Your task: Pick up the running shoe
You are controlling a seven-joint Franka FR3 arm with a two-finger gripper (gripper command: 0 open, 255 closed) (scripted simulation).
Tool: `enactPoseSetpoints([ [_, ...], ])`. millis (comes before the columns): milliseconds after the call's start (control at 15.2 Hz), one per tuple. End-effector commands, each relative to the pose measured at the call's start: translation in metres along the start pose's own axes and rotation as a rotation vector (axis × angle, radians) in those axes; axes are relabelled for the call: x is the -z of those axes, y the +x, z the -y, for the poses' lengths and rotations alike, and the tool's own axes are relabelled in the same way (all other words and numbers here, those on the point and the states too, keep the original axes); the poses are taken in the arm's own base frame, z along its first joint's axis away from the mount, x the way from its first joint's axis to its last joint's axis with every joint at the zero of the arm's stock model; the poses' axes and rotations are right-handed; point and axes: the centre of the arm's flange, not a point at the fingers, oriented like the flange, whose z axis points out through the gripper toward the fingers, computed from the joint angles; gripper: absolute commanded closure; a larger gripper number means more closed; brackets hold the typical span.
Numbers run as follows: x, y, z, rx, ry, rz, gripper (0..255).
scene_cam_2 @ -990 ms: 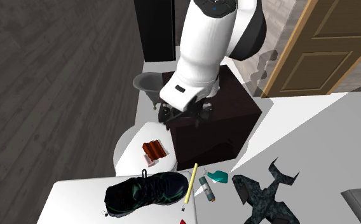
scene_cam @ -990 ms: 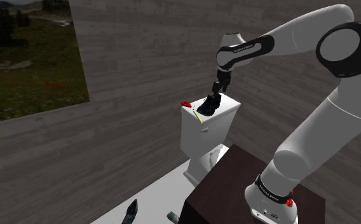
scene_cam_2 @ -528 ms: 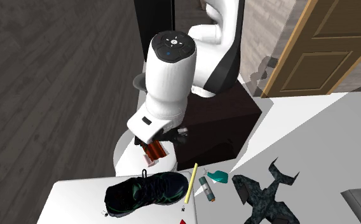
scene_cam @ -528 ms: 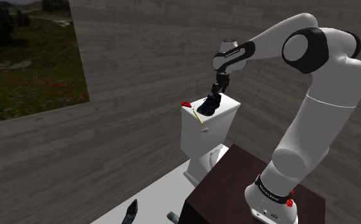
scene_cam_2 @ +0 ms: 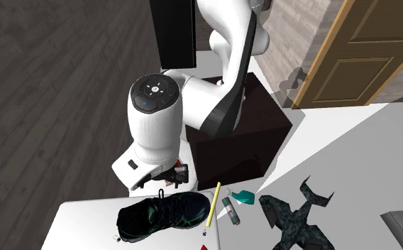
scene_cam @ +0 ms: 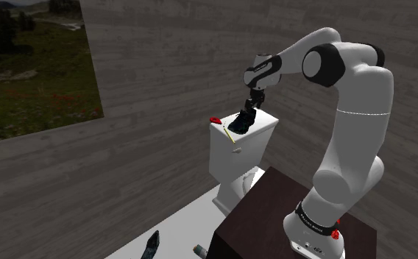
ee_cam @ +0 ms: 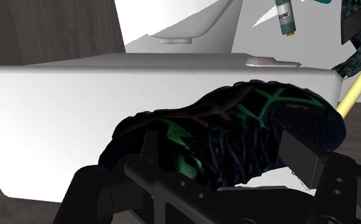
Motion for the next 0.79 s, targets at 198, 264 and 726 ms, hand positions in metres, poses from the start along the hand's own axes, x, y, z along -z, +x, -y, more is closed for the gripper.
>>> enactPoseSetpoints([
  [198, -0.026, 0.002, 0.002, -0.001, 0.0, -0.001, 0],
  [264, -0.034, 0.002, 0.003, -0.001, 0.0, -0.001, 0],
  [726, -0.035, 0.002, 0.003, -0.001, 0.0, -0.001, 255],
])
